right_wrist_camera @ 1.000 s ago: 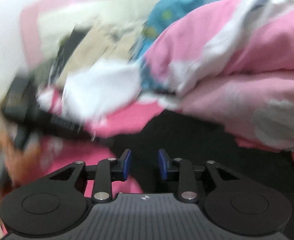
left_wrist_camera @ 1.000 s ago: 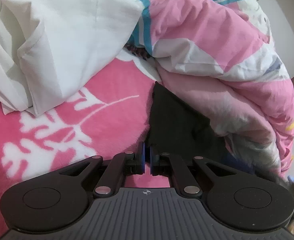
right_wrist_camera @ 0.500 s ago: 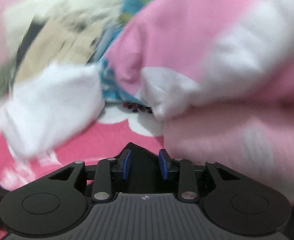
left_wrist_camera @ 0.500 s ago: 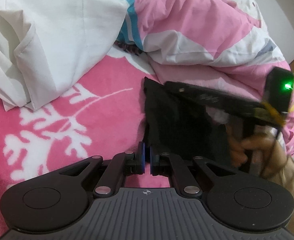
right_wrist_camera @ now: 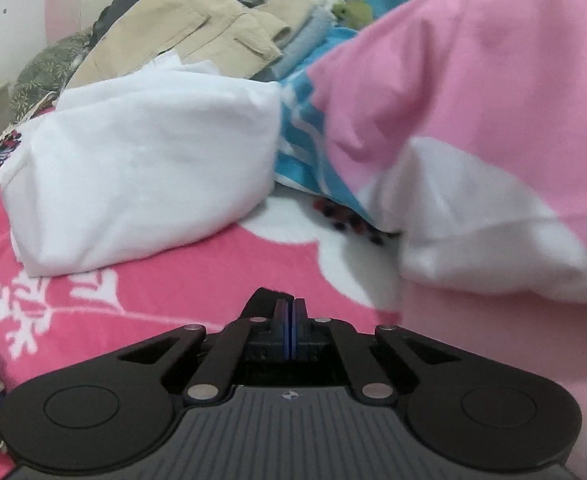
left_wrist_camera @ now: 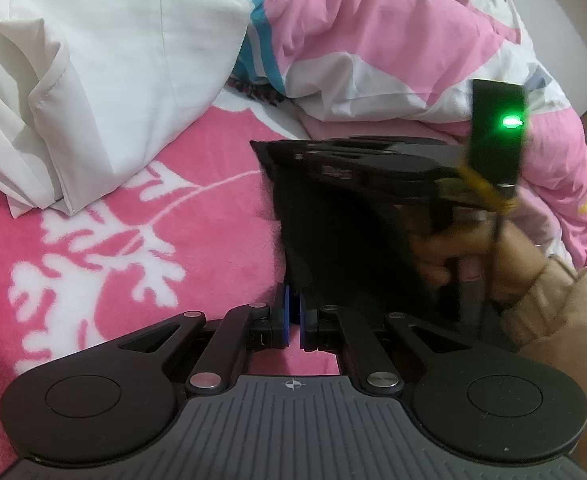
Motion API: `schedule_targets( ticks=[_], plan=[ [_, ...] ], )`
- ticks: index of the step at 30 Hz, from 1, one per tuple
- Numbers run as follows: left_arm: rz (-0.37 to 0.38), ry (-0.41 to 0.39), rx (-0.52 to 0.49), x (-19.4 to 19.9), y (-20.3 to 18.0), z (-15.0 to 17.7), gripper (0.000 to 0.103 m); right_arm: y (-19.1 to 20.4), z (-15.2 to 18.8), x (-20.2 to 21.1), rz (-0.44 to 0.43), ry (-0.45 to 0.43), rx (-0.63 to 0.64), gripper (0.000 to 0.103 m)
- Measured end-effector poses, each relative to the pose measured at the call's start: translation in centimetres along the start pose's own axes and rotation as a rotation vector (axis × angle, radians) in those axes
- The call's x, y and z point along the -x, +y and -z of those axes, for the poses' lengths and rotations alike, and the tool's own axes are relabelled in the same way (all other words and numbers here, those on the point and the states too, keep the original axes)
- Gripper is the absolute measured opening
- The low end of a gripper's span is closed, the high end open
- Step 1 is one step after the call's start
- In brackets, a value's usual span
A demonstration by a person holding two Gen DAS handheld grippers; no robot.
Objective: Fold clothes
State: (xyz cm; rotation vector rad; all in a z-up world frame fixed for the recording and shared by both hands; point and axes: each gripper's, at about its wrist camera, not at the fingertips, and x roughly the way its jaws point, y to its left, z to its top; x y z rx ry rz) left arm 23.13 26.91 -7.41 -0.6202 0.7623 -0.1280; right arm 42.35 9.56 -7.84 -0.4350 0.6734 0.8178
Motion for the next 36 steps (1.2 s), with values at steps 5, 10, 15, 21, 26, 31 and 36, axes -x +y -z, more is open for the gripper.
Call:
schedule_targets(
  ticks=[5, 10, 15, 21, 26, 31, 36],
  plan=[
    [-0.006, 0.0, -0.006, -0.1, 0.0, 0.1, 0.003, -1.5, -0.6, 1.0, 0.006, -0.099, -0.146, 0.003],
    [-0.005, -0.004, 0.002, 0.0, 0.2, 0.0, 0.003, -5.1, -0.8, 8.1, 0.026, -0.266, -0.357, 0.018],
    [-0.003, -0.018, 0.002, 0.5, 0.3, -0.1, 0.003, -7.8, 2.5, 15.4, 0.095, -0.264, -0.45, 0.018],
    [0.0, -0.042, 0.002, 1.1, 0.5, -0.3, 0.003, -7.8, 7.5, 13.7, 0.117, -0.025, -0.462, 0.016],
    [-0.008, -0.031, -0.002, 0.8, 0.5, -0.3, 0.003, -8.5, 8.5, 7.7, 0.108, 0.058, -0.533, 0.014],
    [-0.013, -0.027, -0.003, 0.8, 0.6, -0.2, 0.003, -10.6, 7.4, 5.5, 0.185, -0.013, -0.661, 0.012],
    [-0.006, -0.028, 0.006, 1.0, 0.8, -0.1, 0.003, -9.0, 7.4, 9.0, 0.207, -0.042, -0.656, 0.014]
  ],
)
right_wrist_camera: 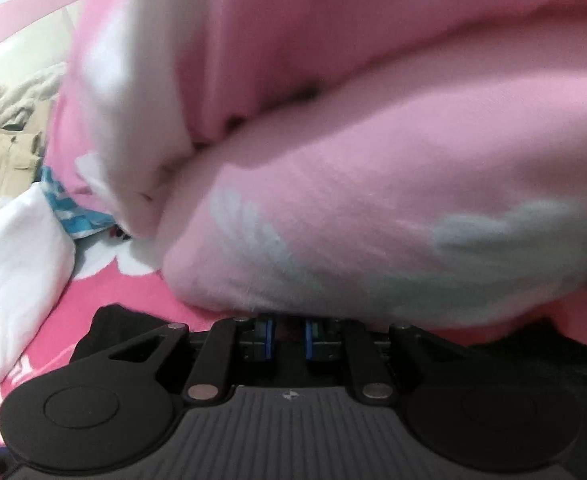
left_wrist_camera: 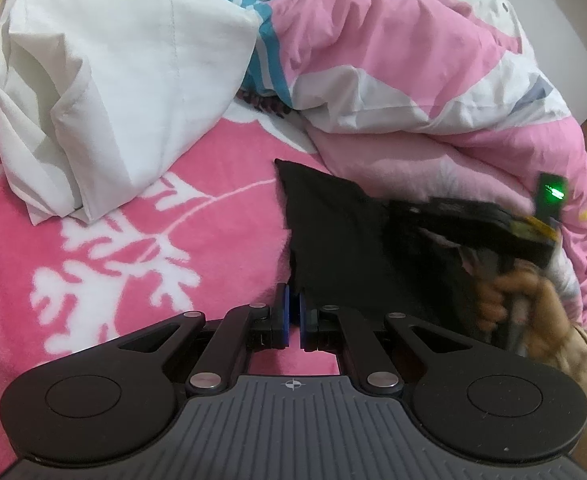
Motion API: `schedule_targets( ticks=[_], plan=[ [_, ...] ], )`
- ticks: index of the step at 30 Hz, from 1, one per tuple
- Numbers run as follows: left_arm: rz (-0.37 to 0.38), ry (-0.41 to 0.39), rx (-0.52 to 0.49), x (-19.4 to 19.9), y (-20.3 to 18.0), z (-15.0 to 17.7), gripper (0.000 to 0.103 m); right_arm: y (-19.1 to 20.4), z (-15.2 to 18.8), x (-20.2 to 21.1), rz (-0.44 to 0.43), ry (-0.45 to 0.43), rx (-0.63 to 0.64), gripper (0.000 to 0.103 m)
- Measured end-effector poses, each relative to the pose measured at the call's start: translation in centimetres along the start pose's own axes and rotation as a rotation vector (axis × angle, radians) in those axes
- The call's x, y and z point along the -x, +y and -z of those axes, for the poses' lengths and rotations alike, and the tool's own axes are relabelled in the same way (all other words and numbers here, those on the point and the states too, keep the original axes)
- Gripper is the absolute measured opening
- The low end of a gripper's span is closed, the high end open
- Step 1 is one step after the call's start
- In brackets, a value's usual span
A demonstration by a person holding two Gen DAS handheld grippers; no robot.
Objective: Fold clothes
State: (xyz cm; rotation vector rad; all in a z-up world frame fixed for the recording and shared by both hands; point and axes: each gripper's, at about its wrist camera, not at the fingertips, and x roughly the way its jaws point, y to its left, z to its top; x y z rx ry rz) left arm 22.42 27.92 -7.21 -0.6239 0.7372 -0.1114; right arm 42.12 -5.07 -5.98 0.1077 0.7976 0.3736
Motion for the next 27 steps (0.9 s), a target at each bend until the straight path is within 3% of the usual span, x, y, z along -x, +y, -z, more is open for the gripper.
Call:
schedule_targets(
  ticks=[2, 6, 9, 12, 14, 20, 23, 27],
  plan=[
    [0.003, 0.0, 0.002, 0.0, 0.0, 0.0, 0.003, 0.3, 0.4, 2.0, -0.04, -0.008, 0.002, 0.015],
    [-0.001, -0.002, 0.001, 0.1, -0.1, 0.0, 0.003, 2.0, 0.5, 1.0, -0.163, 0.107, 0.018, 0.015],
    [-0.011, -0.009, -0.012, 0.3, -0.3, 0.2, 0.003, 3.6, 0.1, -3.7, -0.127, 0.164, 0.019, 0.014],
    [-0.012, -0.003, -0.005, 0.1, -0.2, 0.1, 0.003, 4.4, -1.2, -5.4, -0.095, 0.07, -0.025, 0.015],
    [-0.002, -0.003, 0.011, 0.2, 0.1, 0.1, 0.003, 4.6, -1.7, -5.4, -0.097, 0.087, -0.082, 0.017],
    [-0.015, -0.061, 0.049, 1.6, 0.7, -0.3, 0.004, 2.7, -0.8, 2.9, -0.178, 0.0, -0.099, 0.017],
    [-0.044, -0.099, 0.064, 2.2, 1.2, -0.6, 0.004, 1.8, 0.7, 6.3, -0.158, 0.029, -0.114, 0.017],
    [-0.052, -0.107, 0.085, 2.1, 1.6, -0.8, 0.004, 4.0, 4.3, 5.5, -0.109, 0.123, -0.001, 0.017]
  ],
)
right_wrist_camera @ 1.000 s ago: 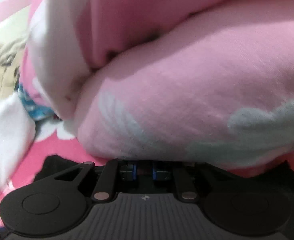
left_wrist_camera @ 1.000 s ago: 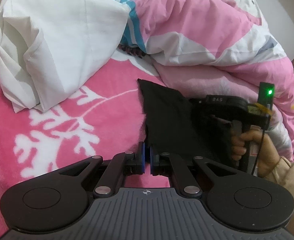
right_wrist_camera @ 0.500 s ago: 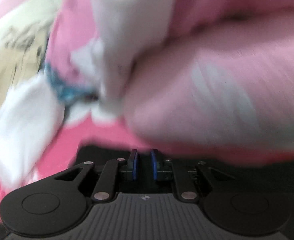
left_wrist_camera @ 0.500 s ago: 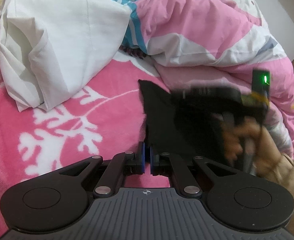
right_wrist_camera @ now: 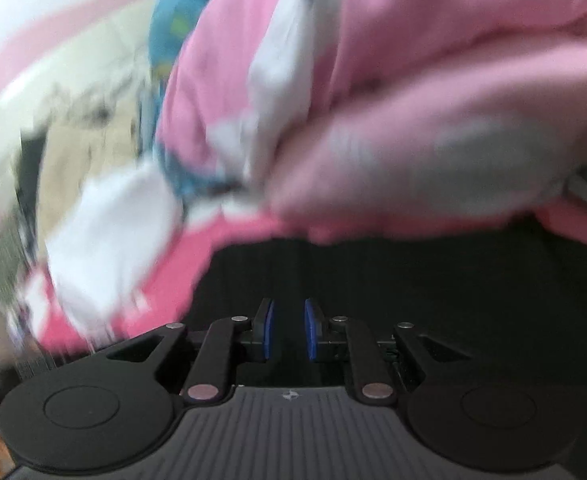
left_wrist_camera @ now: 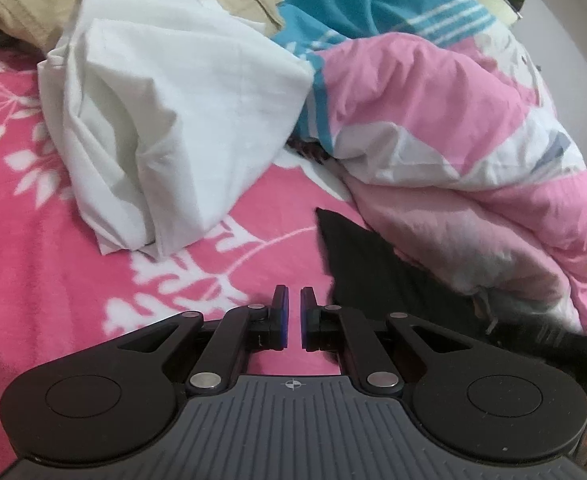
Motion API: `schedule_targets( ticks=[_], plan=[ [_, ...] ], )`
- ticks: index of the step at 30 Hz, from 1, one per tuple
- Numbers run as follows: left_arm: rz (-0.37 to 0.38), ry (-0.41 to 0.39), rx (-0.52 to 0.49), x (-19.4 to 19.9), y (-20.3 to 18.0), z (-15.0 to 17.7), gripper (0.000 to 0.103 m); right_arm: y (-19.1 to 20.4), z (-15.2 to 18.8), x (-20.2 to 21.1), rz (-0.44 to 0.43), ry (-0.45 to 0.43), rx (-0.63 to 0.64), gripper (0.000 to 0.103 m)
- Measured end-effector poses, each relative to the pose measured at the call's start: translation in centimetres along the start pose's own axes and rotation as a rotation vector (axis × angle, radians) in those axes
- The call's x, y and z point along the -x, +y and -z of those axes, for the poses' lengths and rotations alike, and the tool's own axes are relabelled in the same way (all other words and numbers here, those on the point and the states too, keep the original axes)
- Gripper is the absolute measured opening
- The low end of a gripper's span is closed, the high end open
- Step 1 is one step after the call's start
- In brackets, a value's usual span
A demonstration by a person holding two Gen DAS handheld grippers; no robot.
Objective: Fold clothes
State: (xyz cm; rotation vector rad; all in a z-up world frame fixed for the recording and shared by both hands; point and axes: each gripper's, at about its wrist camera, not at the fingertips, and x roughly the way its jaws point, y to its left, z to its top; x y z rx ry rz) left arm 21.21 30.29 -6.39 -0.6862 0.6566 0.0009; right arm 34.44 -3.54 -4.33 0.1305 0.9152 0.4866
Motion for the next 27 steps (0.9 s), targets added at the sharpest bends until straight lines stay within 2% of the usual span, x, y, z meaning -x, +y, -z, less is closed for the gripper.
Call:
schedule_targets(
  ticks=[3, 5, 9, 11, 14, 16, 18, 21, 24, 27],
  plan=[
    [-0.008, -0.012, 0.007, -0.2, 0.1, 0.0, 0.005, 3.7, 1.5, -3.8, 0.008, 0.046, 0.08, 0.018],
    [-0.015, -0.023, 0.018, -0.3, 0.3, -0.1, 0.006, 6.8, 2.3, -4.7, 0.04, -0.014, 0.161, 0.018],
    [-0.033, -0.042, 0.056, -0.3, 1.0, -0.5, 0.009, 11.3, 3.7, -2.5, -0.135, -0.103, 0.246, 0.018],
    [-0.034, -0.044, 0.069, -0.2, 1.3, -0.6, 0.01, 12.1, 4.7, -1.0, -0.137, -0.141, 0.272, 0.018],
    [-0.03, -0.049, 0.05, -0.2, 0.9, -0.4, 0.014, 9.5, 6.8, 3.0, -0.109, -0.171, 0.208, 0.018],
    [-0.027, -0.052, 0.033, -0.1, 0.5, -0.3, 0.024, 6.4, 8.7, 6.1, -0.072, -0.182, 0.119, 0.018],
    [-0.019, -0.058, 0.012, -0.1, -0.3, -0.1, 0.028, 2.7, 11.0, 9.8, -0.014, -0.193, 0.016, 0.018],
    [-0.006, -0.09, -0.051, 0.1, -2.2, 0.4, 0.031, -2.8, 14.3, 15.0, 0.079, -0.223, -0.141, 0.018],
    [-0.016, -0.12, -0.126, -0.4, -5.1, 1.1, 0.033, -7.4, 16.3, 19.6, 0.129, -0.282, -0.275, 0.018],
    [0.037, -0.04, -0.135, -2.8, -8.8, 1.9, 0.033, -10.8, 16.1, 21.6, 0.17, -0.311, -0.351, 0.018]
  ],
)
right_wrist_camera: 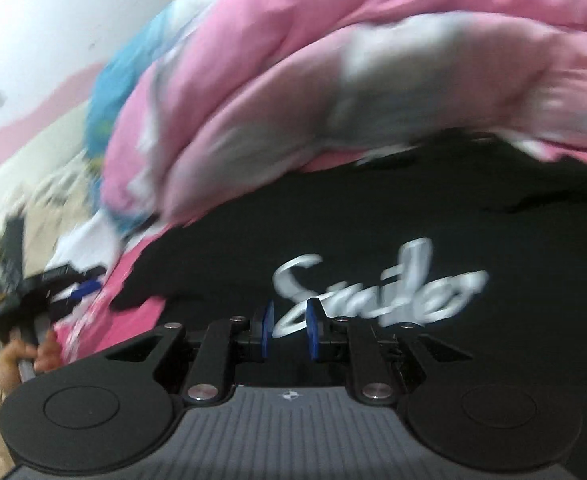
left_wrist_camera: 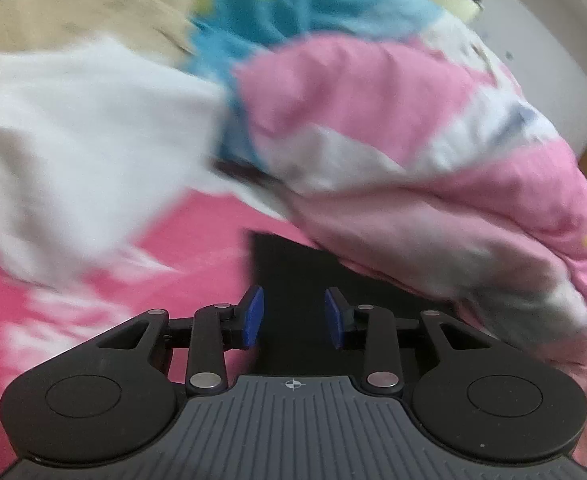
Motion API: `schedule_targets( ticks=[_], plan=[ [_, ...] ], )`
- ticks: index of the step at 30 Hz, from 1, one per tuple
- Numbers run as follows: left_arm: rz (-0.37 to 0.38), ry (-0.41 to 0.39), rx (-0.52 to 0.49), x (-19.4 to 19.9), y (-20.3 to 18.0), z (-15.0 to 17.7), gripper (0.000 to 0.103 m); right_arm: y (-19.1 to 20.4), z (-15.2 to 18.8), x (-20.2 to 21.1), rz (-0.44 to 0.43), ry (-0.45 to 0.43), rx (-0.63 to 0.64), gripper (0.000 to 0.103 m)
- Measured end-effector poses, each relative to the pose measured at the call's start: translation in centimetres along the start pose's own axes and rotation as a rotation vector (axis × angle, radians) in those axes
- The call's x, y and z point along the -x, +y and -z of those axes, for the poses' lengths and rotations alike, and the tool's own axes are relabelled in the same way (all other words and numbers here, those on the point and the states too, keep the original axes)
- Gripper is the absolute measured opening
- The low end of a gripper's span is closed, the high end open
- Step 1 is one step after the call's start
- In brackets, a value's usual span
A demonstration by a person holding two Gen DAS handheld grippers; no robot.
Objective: Fold clothes
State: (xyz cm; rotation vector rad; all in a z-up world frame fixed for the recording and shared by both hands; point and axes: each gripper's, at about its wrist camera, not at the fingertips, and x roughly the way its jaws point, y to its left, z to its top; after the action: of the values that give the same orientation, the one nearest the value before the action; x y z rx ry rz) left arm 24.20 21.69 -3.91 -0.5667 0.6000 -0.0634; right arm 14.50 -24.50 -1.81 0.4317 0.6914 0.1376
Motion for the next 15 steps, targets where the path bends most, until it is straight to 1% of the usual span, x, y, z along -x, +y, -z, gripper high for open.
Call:
schedule_targets(
  ticks=[2, 3, 5, 7, 8, 11, 14, 15],
  plan=[
    [0.032, 0.068, -0.022, -2.4, -2.7, 0.4, 0.033, -0.5, -1.9, -1.0, 0.001, 0.014, 0.005, 0.019],
    [0.02, 0.094, -0.039, -3.7, -3.9, 0.6, 0.033, -0.2, -2.8, -2.0, -0.007, 0.021, 0.027, 0.019],
    [-0.03, 0.117, -0.073, -5.6, -4.8, 1.2, 0.033, 0.8, -4.6, -4.5, -0.025, 0.039, 0.09, 0.019],
    [-0.084, 0.136, -0.105, -7.4, -5.4, 1.7, 0.032, 2.7, -6.5, -8.0, -0.046, 0.055, 0.174, 0.018],
    [-0.104, 0.14, -0.116, -7.9, -5.5, 2.0, 0.032, 3.5, -7.2, -10.0, -0.056, 0.065, 0.2, 0.018],
    [-0.116, 0.129, -0.117, -7.9, -4.9, 2.2, 0.032, 5.6, -9.2, -16.2, -0.077, 0.099, 0.267, 0.017],
    [-0.124, 0.13, -0.093, -8.1, -4.6, 2.2, 0.031, 7.5, -10.3, -22.7, -0.069, 0.133, 0.34, 0.017],
    [-0.128, 0.132, -0.094, -8.2, -4.5, 2.2, 0.031, 7.8, -10.5, -25.0, -0.044, 0.153, 0.359, 0.017]
  ],
)
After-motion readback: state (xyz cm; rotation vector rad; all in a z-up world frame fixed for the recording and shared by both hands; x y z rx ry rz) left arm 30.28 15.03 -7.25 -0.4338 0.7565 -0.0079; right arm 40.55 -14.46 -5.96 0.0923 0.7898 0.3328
